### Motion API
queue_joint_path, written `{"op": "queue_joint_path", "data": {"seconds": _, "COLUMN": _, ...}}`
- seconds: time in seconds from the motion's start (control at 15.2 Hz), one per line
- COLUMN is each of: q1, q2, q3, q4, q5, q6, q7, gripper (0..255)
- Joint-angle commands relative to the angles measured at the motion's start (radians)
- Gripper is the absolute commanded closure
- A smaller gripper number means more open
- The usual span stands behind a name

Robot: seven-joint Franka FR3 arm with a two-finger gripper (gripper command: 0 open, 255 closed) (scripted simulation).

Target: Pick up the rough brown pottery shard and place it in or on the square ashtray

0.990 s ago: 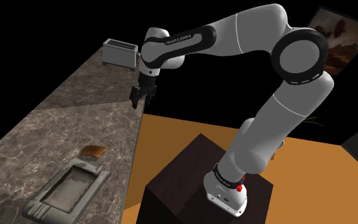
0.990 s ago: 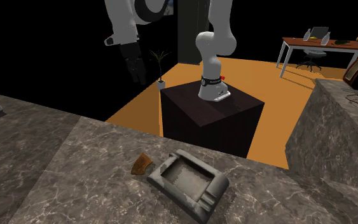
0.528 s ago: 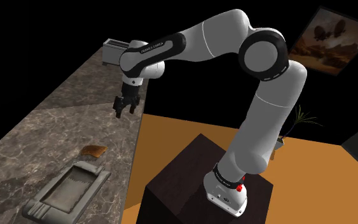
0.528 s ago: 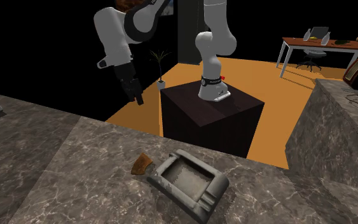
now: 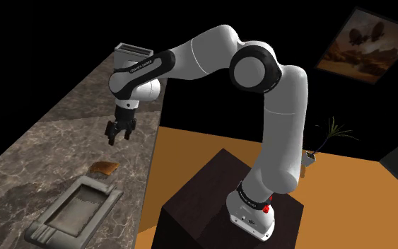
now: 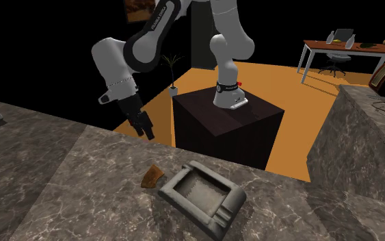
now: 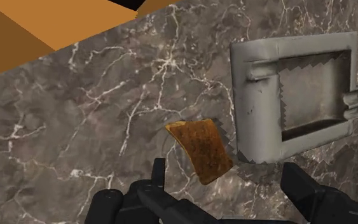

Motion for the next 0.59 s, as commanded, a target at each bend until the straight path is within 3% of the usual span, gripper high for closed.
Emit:
{"op": "queue_joint_path", "data": {"seconds": 0.0, "q1": 0.009, "q2": 0.069, "q3": 0.02, "q4": 0.07, "q5": 0.015, "q6": -0.008, "q7": -0.003, "gripper": 0}}
{"op": "queue_joint_path", "data": {"seconds": 0.4, "q1": 0.028, "q2": 0.275, "q3": 0.07, "q4": 0.284, "q5": 0.041, "q6": -0.03, "q7": -0.02, "gripper": 0}}
{"op": "queue_joint_path", "data": {"seconds": 0.53, "q1": 0.034, "q2": 0.29, "q3": 0.074, "q4": 0.282, "q5": 0.045, "q6": -0.012, "q7": -0.022, "gripper": 0}}
